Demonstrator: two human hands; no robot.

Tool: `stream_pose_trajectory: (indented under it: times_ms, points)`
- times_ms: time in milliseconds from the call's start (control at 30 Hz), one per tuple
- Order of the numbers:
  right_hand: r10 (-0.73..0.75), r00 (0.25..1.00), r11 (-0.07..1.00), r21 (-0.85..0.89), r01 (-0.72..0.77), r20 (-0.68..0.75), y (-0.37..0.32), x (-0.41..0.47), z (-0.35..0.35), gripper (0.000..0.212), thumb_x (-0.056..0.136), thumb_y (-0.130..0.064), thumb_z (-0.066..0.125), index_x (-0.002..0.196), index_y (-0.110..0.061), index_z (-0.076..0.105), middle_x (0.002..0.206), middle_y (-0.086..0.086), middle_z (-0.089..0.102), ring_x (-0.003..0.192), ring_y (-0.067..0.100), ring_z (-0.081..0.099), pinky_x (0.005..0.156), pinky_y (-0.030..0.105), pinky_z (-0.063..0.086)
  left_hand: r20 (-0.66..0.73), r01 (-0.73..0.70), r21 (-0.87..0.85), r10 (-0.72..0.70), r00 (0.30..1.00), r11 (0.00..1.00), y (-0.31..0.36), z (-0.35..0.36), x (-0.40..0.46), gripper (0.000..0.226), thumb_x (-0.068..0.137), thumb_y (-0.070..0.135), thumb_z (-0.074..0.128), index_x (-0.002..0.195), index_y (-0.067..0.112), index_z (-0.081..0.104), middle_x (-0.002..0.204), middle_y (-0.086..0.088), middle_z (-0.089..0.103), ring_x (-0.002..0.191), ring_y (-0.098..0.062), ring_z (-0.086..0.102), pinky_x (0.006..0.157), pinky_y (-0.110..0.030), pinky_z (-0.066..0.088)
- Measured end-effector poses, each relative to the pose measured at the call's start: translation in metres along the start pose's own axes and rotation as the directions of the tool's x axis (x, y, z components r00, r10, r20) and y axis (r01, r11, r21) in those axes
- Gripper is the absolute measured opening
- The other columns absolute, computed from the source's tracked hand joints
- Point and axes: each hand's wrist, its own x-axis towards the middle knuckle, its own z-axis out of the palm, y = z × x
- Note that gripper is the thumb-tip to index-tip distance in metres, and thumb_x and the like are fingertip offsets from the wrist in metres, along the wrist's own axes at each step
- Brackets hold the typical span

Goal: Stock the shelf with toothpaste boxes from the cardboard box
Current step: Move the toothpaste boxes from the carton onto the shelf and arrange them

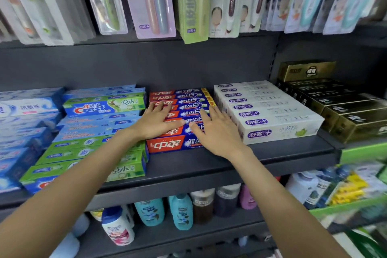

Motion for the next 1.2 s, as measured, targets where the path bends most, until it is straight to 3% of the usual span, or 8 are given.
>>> stream_pose_trajectory:
  times_ms: [233,333,400,467,567,733,867,1200]
  points:
    - [-0.083,0.981,0.988,0.143,0.058,0.174,0.004,0.000,-0.015,0.080,0.091,-0.067,0.016,0.152,-0.017,0.004,0.160,0.004,-0.003,0.146,0.015,-0.006,0.116,0.032,-0.004,-0.044,-0.013,0.080,0.017,0.999,0.997,-0.001,0.003,-0.002,0.082,0.084,0.072,0.026,0.150,0.028,0.008,0.159,-0.004,0.001,0.145,-0.027,-0.008,0.117,-0.045,0.000]
    - [-0.078,0.997,0.798,0.599,0.064,-0.002,0.013,-0.017,-0.036,0.055,0.101,-0.039,0.032,0.151,-0.020,0.019,0.159,-0.005,0.011,0.145,0.008,0.007,0.118,0.026,0.005,-0.087,-0.060,0.070,0.066,0.994,0.996,-0.001,-0.002,-0.010,0.094,0.072,0.087,0.019,0.149,0.032,0.016,0.159,0.000,0.007,0.146,-0.025,-0.002,0.118,-0.046,0.004]
    - [0.011,0.986,0.674,0.730,0.114,-0.165,0.024,-0.031,-0.050,0.044,0.101,-0.016,0.035,0.145,-0.017,0.035,0.151,-0.007,0.031,0.136,0.001,0.027,0.107,0.007,0.019,-0.077,-0.124,0.064,0.128,0.989,0.990,-0.001,-0.005,-0.022,0.107,0.056,0.092,0.018,0.148,0.037,0.017,0.158,0.006,0.007,0.146,-0.021,-0.001,0.118,-0.047,0.007]
    - [0.065,0.960,0.710,0.688,0.147,-0.272,0.035,-0.037,-0.056,0.043,0.097,-0.004,0.036,0.137,-0.014,0.048,0.141,-0.004,0.045,0.122,-0.003,0.038,0.091,-0.005,0.024,-0.030,-0.167,0.134,0.173,0.985,0.977,0.002,-0.004,-0.033,0.113,0.048,0.094,0.022,0.147,0.039,0.013,0.158,0.011,0.002,0.146,-0.019,-0.004,0.118,-0.050,0.008]
    - [-0.031,0.950,0.865,0.468,0.180,-0.310,0.041,-0.036,-0.054,0.042,0.094,-0.005,0.044,0.135,-0.013,0.050,0.141,0.001,0.049,0.127,0.011,0.043,0.099,0.013,0.028,0.043,-0.174,0.257,0.169,0.985,0.951,0.008,0.004,-0.040,0.113,0.055,0.095,0.030,0.149,0.037,0.003,0.158,0.007,-0.006,0.146,-0.023,-0.008,0.117,-0.052,0.007]
    - [-0.265,0.964,0.964,-0.034,0.266,0.018,0.025,-0.026,-0.026,0.065,0.097,-0.039,0.044,0.150,-0.015,0.017,0.158,0.007,0.014,0.146,0.021,0.011,0.118,0.037,0.013,0.052,-0.163,0.311,0.154,0.987,0.937,0.010,0.012,-0.036,0.089,0.083,0.068,0.039,0.149,0.030,-0.007,0.158,-0.001,-0.012,0.145,-0.029,-0.010,0.116,-0.053,0.004]
    - [-0.130,0.989,0.986,-0.099,0.137,0.075,0.015,-0.025,-0.015,0.070,0.097,-0.045,0.042,0.150,-0.010,0.013,0.156,0.017,0.014,0.144,0.034,0.012,0.116,0.040,0.014,0.033,-0.172,0.308,0.170,0.985,0.936,0.008,0.014,-0.038,0.087,0.084,0.068,0.037,0.149,0.031,-0.007,0.158,0.000,-0.011,0.145,-0.027,-0.009,0.117,-0.052,0.004]
    - [-0.182,0.983,0.974,-0.136,0.181,0.003,0.016,-0.029,-0.008,0.063,0.100,-0.034,0.040,0.150,-0.005,0.013,0.155,0.019,0.017,0.146,0.028,0.011,0.116,0.034,0.014,-0.011,-0.194,0.279,0.205,0.979,0.941,0.000,0.015,-0.037,0.088,0.081,0.069,0.040,0.150,0.032,0.000,0.159,0.002,-0.002,0.146,-0.024,-0.004,0.118,-0.048,0.005]
